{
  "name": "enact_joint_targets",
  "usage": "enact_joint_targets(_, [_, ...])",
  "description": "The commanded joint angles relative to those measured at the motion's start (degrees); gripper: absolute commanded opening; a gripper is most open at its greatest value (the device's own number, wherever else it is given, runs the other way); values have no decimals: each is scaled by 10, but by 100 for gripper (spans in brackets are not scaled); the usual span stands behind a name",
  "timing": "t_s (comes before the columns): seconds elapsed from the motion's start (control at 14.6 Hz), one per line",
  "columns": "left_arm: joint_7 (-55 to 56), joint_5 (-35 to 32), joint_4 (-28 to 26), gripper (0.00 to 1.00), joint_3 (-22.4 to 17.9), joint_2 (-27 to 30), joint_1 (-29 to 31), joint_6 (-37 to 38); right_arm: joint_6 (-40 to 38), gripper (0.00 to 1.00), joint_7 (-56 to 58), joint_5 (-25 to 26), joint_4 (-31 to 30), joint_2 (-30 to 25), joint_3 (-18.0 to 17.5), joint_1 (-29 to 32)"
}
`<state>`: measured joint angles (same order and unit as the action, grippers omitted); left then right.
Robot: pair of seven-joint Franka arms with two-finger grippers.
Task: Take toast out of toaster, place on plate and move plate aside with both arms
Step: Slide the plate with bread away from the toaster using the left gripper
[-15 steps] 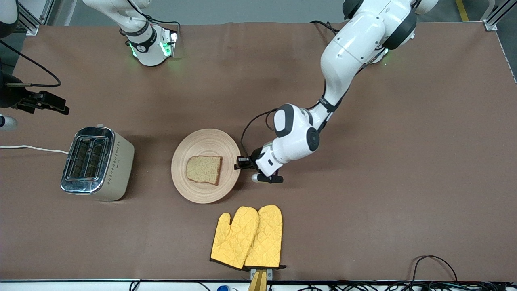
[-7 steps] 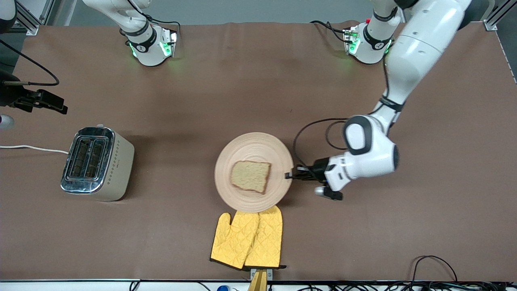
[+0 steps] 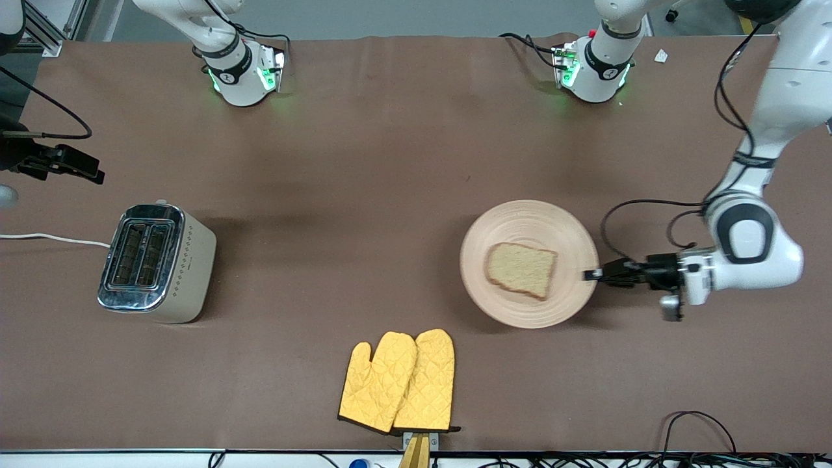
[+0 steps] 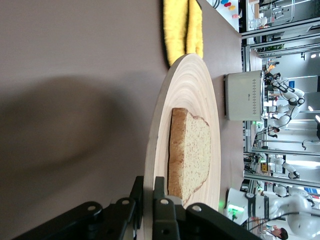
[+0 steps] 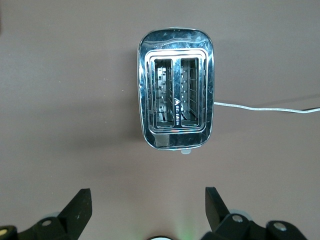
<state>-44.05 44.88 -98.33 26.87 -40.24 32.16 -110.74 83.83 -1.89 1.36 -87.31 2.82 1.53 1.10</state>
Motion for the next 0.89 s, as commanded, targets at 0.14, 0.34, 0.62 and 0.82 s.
enact_joint_targets(0.14, [-28,-78,51,0,13,-55,119,63,-1,100,-4,11,11,2,-3,4])
enact_joint_targets(0.34, [-59,-88,87,0,11,-122,150,73,10,100,-4,9,12,2,-3,4])
enact_joint_targets(0.62, [-54,-86,101,1,-6,-145,149,72,26,100,-5,1,11,3,-3,4])
enact_joint_targets(0.82, [-53,-99,103,99,-7,-137,149,73,47,100,-6,0,11,2,-4,2])
